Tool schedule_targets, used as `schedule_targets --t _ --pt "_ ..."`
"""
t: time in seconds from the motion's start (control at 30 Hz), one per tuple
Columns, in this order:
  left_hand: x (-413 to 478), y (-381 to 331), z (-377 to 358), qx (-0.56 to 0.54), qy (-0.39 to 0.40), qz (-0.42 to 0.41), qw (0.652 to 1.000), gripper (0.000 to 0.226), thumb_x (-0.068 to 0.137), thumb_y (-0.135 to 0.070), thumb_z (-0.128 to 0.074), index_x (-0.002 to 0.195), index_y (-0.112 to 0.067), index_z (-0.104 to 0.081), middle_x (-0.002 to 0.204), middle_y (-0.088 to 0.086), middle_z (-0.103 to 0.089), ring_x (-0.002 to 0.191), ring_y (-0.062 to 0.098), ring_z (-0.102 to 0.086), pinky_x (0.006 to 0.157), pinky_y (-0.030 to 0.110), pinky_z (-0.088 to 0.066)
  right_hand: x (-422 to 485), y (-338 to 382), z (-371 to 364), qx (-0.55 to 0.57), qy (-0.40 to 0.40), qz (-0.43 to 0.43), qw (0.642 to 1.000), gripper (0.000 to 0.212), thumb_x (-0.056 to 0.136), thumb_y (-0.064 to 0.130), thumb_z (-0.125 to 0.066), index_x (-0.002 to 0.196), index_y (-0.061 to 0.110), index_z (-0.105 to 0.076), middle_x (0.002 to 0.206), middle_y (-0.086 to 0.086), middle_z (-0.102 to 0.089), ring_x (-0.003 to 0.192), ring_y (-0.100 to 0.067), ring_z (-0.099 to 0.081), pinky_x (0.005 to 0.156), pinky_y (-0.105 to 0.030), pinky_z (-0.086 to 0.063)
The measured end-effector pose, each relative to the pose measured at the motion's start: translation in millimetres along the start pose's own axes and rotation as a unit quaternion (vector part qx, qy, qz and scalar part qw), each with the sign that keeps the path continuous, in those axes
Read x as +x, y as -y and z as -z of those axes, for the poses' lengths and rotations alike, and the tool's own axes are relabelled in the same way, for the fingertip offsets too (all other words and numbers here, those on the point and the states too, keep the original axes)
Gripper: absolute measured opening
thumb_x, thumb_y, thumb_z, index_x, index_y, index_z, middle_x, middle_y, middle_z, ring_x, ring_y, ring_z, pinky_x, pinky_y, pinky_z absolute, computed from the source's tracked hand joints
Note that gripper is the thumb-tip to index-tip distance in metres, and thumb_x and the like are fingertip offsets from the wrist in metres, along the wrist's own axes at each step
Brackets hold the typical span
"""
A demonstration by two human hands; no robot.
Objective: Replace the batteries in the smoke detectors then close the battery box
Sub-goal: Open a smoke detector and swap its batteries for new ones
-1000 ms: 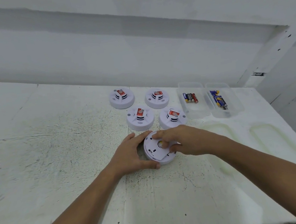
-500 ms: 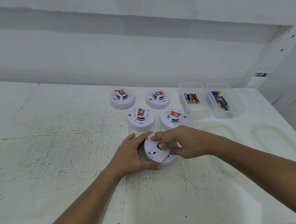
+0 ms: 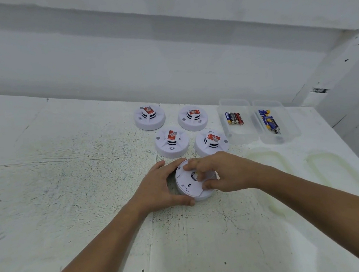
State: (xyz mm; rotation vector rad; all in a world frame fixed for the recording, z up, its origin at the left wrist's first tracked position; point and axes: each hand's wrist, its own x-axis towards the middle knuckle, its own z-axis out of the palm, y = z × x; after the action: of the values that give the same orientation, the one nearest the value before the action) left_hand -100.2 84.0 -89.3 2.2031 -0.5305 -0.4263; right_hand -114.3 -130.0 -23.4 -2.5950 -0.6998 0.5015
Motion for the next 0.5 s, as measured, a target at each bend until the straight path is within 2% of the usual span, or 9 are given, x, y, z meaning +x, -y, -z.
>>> schedule_targets --t 0.17,0.27,0.33,0.5 --pt "0.1 0.3 -0.1 0.000 0.002 0.000 1.000 0.108 0.041 -0.065 -0.083 0.134 -0.059 -0.029 0.136 -0.033 -0.040 0.142 0.013 -0.016 0.106 0.027 -0.023 0.9 -2.4 -1.1 0.006 -0.002 -0.008 1.000 0.014 0.083 0.018 -0.068 0.096 0.014 -0.067 0.140 0.013 -0.051 0.132 -0.006 -0.042 0.104 -0.030 -0.042" --pt "-0.3 -2.2 0.3 0.004 -0.003 0.000 1.000 0.105 0.047 -0.055 -0.088 0.135 -0.056 -0.029 0.135 -0.033 -0.039 0.143 0.013 -0.015 0.109 0.028 -0.021 0.1 -2.5 -4.4 0.011 -0.004 -0.016 1.000 0.046 0.084 0.026 -0.068 0.129 0.025 -0.056 0.143 0.010 -0.048 0.128 -0.008 -0.047 0.101 -0.034 -0.045" --pt "-0.7 -3.6 0.8 0.010 -0.003 -0.002 1.000 0.106 0.048 -0.055 -0.088 0.135 -0.056 -0.028 0.133 -0.034 -0.037 0.143 0.014 -0.015 0.110 0.029 -0.021 -0.3 -2.2 -6.7 0.015 -0.006 -0.024 1.000 0.060 0.083 0.030 -0.068 0.139 0.030 -0.045 0.145 0.010 -0.045 0.126 -0.009 -0.050 0.099 -0.034 -0.047" --pt "0.2 -3.7 1.0 0.017 0.002 0.004 1.000 0.110 0.047 -0.056 -0.087 0.138 -0.053 -0.027 0.134 -0.033 -0.034 0.144 0.016 -0.014 0.112 0.033 -0.022 -2.3 2.8 -8.8 0.007 -0.008 -0.019 1.000 0.062 0.086 0.031 -0.066 0.143 0.028 -0.041 0.150 0.007 -0.038 0.131 -0.009 -0.043 0.102 -0.034 -0.044"
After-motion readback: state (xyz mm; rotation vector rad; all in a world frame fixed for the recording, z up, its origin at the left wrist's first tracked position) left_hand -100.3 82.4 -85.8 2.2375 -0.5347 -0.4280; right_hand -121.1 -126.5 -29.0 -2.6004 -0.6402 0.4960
